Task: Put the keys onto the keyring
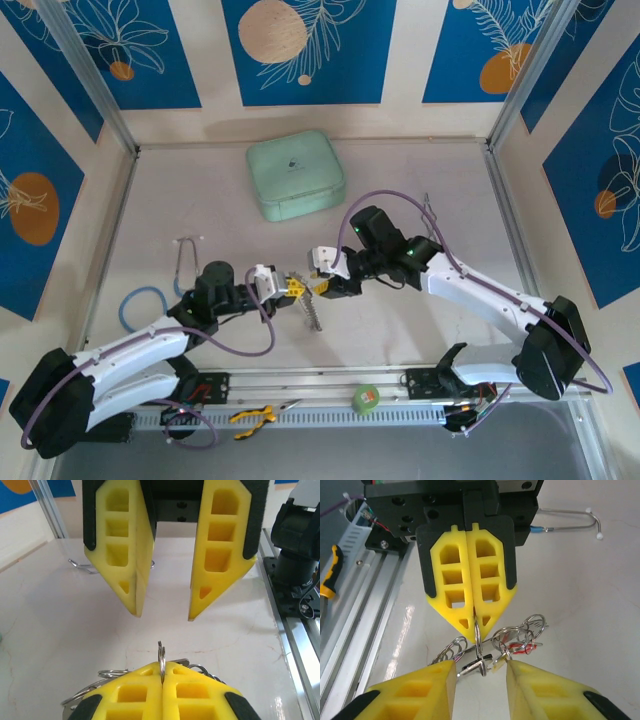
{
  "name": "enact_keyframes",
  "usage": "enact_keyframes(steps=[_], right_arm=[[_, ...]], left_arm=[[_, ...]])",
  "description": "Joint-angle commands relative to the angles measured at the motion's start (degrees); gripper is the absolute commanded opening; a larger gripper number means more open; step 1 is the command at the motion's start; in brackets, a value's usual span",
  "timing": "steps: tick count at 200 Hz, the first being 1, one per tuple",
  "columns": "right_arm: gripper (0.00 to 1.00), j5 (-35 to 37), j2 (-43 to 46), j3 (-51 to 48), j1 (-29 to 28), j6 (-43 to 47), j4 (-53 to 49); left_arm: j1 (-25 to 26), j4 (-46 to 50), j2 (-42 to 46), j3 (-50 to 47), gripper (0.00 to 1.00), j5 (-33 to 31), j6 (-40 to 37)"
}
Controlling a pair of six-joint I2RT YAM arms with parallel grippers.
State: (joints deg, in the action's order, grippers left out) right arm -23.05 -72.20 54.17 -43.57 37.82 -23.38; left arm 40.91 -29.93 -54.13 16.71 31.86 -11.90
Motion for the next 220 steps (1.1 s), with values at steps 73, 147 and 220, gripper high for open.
enact_keyframes(steps=[73,147,220], right_arm=[[0.26,-7.72,-1.86,-4.13,0.56,-5.58,9.92],[0.00,-10.14,-3.19,-2.97,1.28,-4.45,7.98],[0.00,-0.76,-4.03,4.18,-0.91,2.63,-6.15]], left_arm=[[0.23,-13.39,-1.56,-2.38,0.00,6.07,4.69],[0.23,-14.49,-1.21,-2.78,0.16,5.07,5.30],[0.44,7.64,2.65,3.40,0.25,-0.10,0.34]])
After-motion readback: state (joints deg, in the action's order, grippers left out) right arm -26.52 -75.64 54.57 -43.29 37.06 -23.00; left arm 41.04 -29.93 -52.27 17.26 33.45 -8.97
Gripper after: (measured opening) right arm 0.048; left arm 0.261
